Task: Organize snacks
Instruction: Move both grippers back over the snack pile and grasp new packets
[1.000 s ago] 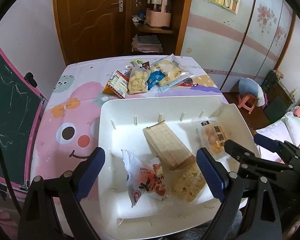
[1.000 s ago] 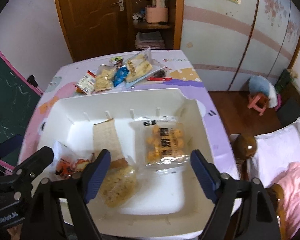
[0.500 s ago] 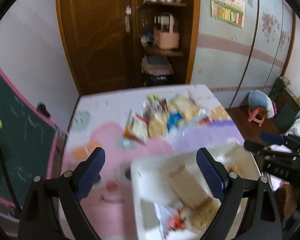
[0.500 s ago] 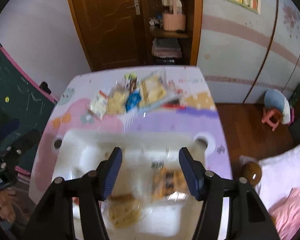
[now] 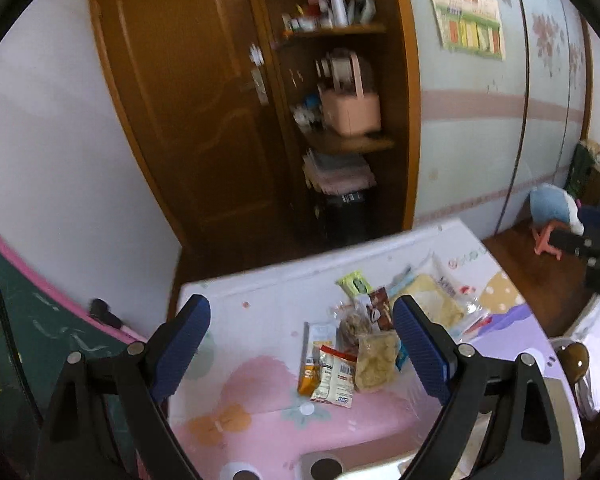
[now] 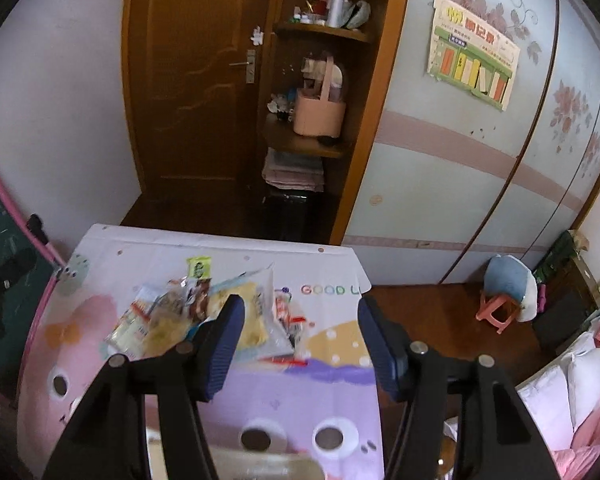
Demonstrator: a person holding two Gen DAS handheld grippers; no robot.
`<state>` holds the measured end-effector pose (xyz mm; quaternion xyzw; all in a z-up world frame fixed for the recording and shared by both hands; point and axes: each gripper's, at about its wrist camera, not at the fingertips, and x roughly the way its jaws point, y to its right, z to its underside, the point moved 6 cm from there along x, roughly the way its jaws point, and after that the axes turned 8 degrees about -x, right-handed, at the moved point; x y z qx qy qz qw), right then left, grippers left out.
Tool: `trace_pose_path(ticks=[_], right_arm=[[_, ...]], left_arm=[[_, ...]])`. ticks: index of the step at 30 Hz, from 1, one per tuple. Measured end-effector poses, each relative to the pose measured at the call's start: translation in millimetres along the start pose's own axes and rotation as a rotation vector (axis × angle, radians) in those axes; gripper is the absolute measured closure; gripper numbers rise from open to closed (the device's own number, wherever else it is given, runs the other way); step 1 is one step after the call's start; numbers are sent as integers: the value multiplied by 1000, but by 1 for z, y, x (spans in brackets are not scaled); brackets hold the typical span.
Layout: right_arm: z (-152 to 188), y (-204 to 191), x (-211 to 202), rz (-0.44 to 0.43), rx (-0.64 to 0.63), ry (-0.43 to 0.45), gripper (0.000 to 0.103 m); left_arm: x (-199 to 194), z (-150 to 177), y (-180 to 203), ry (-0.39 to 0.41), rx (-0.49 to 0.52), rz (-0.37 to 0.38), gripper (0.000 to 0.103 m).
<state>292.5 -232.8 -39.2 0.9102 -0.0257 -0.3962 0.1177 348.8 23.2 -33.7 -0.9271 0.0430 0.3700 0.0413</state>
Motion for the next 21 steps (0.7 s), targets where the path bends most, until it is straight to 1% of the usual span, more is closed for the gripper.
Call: trace_pose_path(ticks=[3, 7, 8, 11, 12, 15, 19, 21], right_arm=[[-4, 4, 43, -23, 20, -45, 44], [5, 0, 106, -129, 61, -166, 44], [11, -3, 126, -149, 71, -210, 44], [23, -11, 163, -184, 74, -286, 44], [29, -16, 177, -192, 69, -316, 44], [40, -27, 202, -225, 76, -369, 44], [43, -37, 222, -273, 111, -399, 44], [40, -40, 228, -277, 106, -403, 44]], left_arm=[[50, 12, 3, -113, -3, 25, 11], [107, 40, 4, -248, -5, 22, 11], [122, 50, 3, -291, -15, 25, 11], [150, 70, 0, -374, -50, 45, 11], [156, 75, -1, -392, -55, 49, 11], [170, 88, -4, -431, -67, 57, 11], [185, 103, -5, -494, -71, 89, 11], [189, 109, -5, -516, -70, 100, 12]])
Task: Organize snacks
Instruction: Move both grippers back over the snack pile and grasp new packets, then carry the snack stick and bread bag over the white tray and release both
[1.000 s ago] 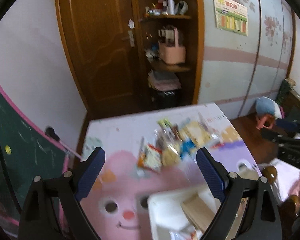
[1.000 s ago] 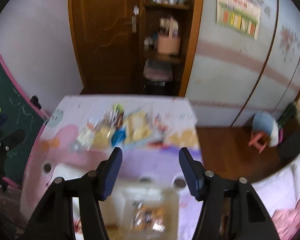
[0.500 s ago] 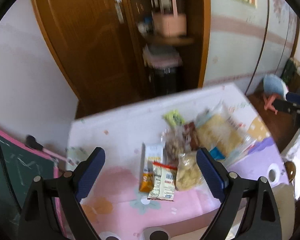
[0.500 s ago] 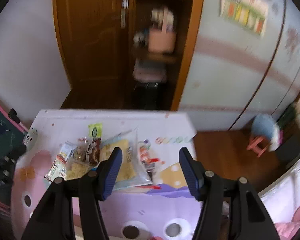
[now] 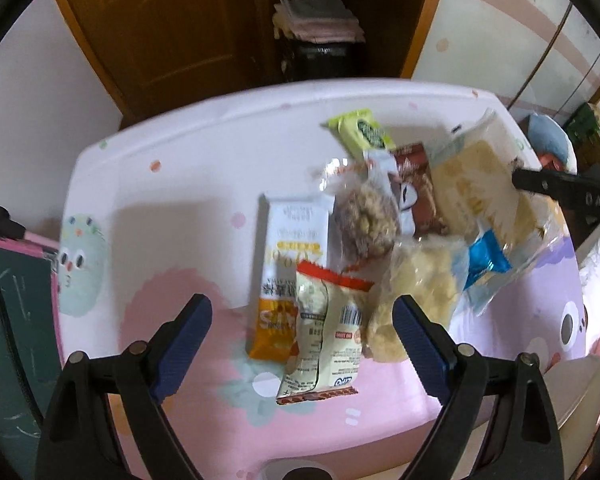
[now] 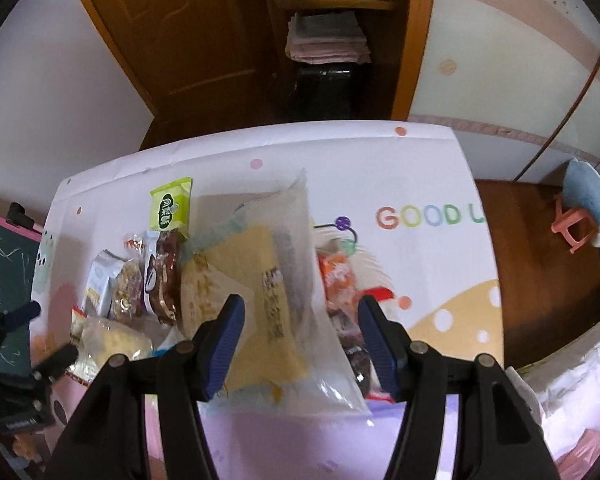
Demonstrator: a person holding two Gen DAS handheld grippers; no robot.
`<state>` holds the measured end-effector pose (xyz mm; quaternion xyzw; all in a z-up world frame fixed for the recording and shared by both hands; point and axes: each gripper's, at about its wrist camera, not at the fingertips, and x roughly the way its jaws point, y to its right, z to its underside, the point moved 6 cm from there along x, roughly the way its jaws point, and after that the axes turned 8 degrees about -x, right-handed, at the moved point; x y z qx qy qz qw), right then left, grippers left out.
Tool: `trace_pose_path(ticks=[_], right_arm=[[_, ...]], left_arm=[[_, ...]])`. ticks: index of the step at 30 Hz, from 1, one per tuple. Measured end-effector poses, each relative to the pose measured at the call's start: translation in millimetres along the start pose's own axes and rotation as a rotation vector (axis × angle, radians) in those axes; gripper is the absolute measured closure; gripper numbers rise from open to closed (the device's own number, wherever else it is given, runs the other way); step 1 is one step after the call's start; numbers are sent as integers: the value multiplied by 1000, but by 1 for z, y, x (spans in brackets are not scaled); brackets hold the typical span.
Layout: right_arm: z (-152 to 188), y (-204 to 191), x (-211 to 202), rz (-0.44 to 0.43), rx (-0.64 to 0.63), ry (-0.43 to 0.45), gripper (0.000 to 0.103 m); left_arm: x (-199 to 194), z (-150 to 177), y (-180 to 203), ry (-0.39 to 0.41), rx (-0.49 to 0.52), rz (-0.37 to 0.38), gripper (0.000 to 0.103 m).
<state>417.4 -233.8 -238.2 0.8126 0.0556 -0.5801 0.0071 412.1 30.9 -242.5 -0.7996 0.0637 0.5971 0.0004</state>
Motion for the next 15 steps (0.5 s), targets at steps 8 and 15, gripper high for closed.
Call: trace_pose_path(ticks=[8, 15], right_arm=[[1, -19, 20, -7, -73, -40, 59], [11, -36, 5, -24, -153, 13, 92]], left_arm=[[22, 13, 11, -78, 12, 72, 48], [17, 19, 16, -49, 17, 64, 91]])
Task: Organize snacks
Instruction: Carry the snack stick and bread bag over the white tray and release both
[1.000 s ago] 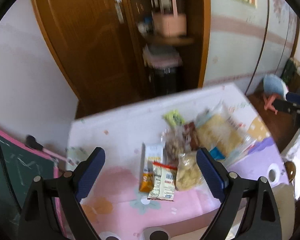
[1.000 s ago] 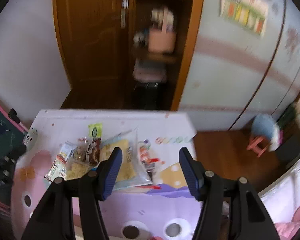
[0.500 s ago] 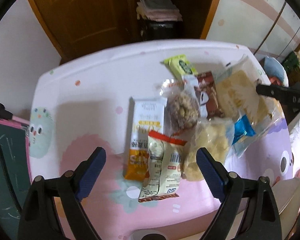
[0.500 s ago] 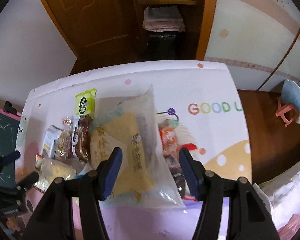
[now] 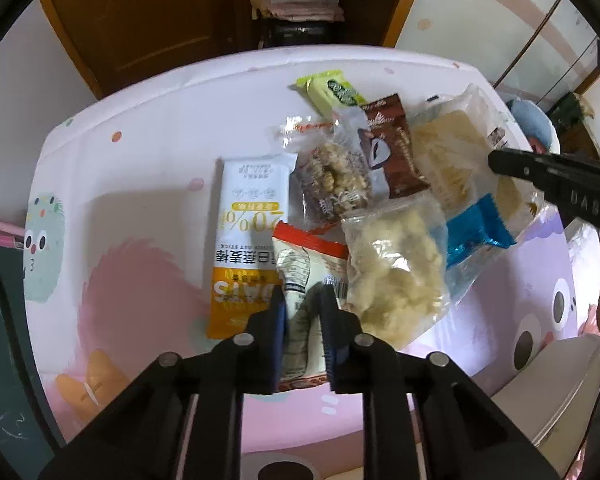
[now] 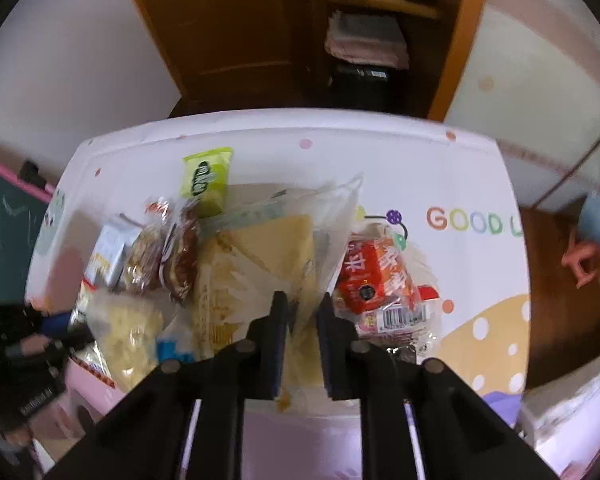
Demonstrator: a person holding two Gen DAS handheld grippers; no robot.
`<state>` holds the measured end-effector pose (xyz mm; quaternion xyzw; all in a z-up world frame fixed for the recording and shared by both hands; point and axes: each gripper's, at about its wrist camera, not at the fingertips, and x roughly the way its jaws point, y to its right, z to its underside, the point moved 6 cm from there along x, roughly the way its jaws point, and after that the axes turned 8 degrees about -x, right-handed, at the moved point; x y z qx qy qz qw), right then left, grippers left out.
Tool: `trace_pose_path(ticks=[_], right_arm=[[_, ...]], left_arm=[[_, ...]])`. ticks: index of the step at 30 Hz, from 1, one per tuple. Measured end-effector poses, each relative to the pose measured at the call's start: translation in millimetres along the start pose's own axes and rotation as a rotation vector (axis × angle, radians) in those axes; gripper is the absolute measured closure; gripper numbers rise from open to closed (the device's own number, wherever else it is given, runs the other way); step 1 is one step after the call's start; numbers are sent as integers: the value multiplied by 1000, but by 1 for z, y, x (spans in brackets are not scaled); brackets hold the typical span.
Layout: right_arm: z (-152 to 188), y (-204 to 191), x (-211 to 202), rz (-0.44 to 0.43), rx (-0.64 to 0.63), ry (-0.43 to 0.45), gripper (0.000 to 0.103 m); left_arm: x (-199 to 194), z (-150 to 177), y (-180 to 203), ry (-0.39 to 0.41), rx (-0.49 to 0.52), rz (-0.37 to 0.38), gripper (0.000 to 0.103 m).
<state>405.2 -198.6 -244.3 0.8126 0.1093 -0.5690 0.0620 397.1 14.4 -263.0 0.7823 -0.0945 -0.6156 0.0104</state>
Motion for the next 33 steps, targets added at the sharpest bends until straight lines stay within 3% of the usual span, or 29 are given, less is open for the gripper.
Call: trace_pose_path(ticks=[8, 19, 27, 33], right_arm=[[8, -20, -49, 80, -50, 126, 98], [24, -28, -154, 117, -18, 306, 100], [59, -47, -247, 112, -15, 439, 100], [108, -69, -300, 113, -36, 514, 100]], left_arm=[[-48, 7, 3, 121, -1, -29, 94], [-164, 30, 17, 318, -3, -3, 94], [-252, 74, 42, 432, 37, 62, 94], [-290, 121, 52, 471, 55, 106, 93]])
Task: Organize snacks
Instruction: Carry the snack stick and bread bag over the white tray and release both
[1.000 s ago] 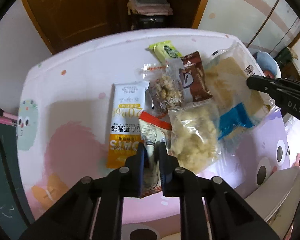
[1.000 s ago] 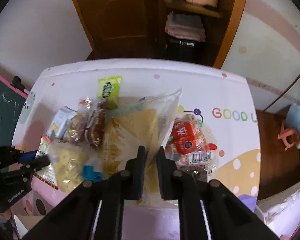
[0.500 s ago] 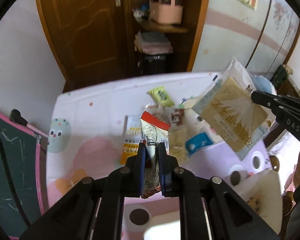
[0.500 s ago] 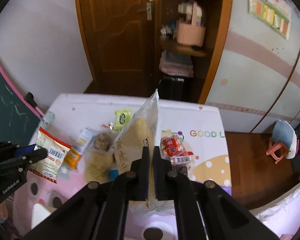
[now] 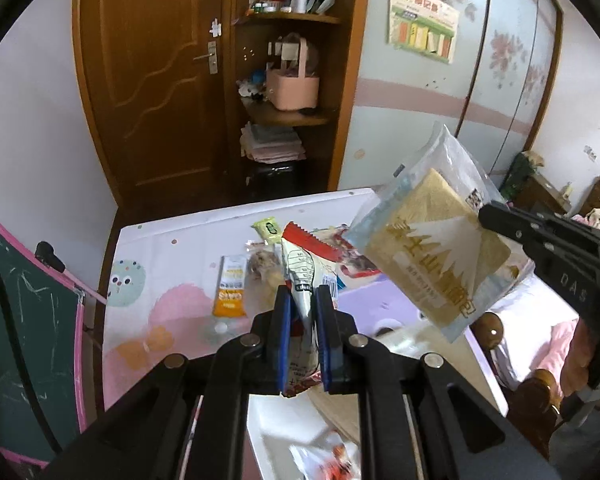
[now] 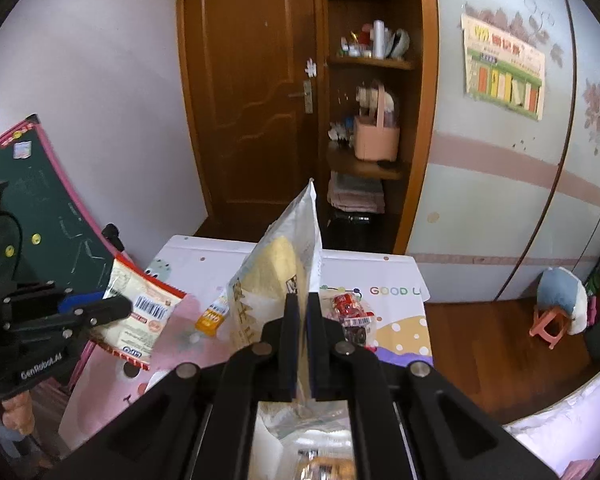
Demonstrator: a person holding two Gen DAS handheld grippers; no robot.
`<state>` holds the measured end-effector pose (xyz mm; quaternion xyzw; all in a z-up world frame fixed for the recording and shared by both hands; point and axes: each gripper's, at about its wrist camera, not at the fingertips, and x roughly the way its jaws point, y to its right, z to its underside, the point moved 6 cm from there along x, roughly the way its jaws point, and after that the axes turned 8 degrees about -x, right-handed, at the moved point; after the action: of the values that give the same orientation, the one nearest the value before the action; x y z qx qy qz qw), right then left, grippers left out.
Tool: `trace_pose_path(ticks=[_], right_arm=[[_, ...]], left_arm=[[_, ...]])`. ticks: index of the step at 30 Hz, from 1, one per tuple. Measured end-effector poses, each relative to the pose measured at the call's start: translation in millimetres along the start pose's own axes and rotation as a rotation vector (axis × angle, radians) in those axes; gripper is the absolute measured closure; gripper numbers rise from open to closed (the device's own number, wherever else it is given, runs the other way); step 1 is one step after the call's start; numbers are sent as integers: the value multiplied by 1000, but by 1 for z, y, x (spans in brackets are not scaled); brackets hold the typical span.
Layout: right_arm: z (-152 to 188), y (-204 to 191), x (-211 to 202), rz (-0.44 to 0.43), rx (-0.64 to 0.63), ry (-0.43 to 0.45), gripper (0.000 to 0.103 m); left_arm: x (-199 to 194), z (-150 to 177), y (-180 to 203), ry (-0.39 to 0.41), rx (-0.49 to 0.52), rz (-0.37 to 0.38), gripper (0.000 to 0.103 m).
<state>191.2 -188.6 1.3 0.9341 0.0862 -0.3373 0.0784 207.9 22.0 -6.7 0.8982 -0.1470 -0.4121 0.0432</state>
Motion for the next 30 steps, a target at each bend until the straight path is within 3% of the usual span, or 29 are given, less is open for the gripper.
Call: trace_pose_path(ticks=[10, 17, 27, 29, 30], right_arm=[[67, -20, -51, 26, 18, -39, 100], [111, -41, -55, 37, 31, -92, 100], [154, -51, -48, 11, 86, -162, 99], [158, -53, -43, 35, 74, -185, 97], [161, -54, -41, 44, 68, -202, 97]], left_arm=[[-20, 76, 18, -20, -7, 16, 93], [-11, 126, 23, -30, -12, -25, 93], [13, 164, 16, -87, -26, -76, 93], [18, 166, 15, -102, -25, -86, 89], [20, 168, 15, -107, -30, -99, 82]])
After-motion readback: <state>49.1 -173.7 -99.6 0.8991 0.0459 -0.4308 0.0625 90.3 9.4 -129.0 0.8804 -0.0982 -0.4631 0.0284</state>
